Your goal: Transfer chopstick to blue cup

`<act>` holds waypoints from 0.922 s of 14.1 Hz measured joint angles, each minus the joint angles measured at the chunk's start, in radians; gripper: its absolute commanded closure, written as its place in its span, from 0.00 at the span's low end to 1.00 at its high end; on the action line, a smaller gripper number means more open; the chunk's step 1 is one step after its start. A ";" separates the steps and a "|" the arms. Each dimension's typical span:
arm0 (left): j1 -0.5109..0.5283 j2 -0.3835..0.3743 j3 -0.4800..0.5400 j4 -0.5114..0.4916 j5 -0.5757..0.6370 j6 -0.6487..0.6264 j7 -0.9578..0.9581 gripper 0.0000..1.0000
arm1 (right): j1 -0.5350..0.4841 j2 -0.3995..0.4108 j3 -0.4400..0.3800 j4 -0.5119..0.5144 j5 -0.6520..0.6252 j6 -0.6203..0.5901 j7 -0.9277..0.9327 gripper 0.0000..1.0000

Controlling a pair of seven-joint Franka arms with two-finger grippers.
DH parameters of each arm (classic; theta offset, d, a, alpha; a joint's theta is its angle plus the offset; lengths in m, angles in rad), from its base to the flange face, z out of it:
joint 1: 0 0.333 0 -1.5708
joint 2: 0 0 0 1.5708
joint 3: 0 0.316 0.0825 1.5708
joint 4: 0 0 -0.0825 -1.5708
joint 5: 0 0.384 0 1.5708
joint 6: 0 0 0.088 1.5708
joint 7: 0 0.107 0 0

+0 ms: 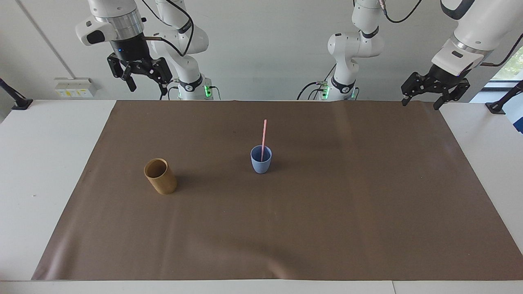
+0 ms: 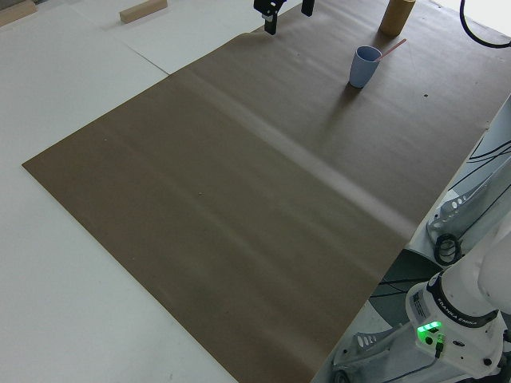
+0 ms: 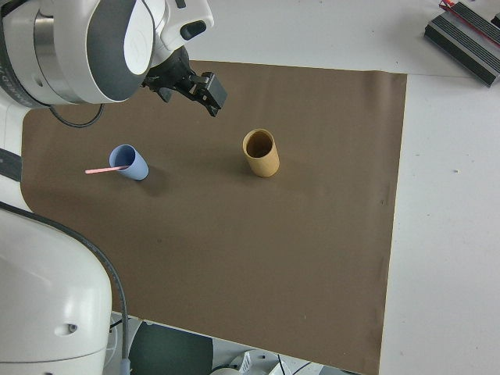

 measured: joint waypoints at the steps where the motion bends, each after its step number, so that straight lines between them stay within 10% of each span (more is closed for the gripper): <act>1: 0.000 0.000 0.000 0.000 0.000 0.000 0.000 0.00 | -0.001 -0.003 -0.014 0.005 0.000 -0.010 -0.032 0.00; 13: 0.000 0.000 0.000 0.000 0.000 0.000 0.000 0.00 | -0.005 -0.022 -0.036 -0.073 -0.040 0.000 -0.144 0.00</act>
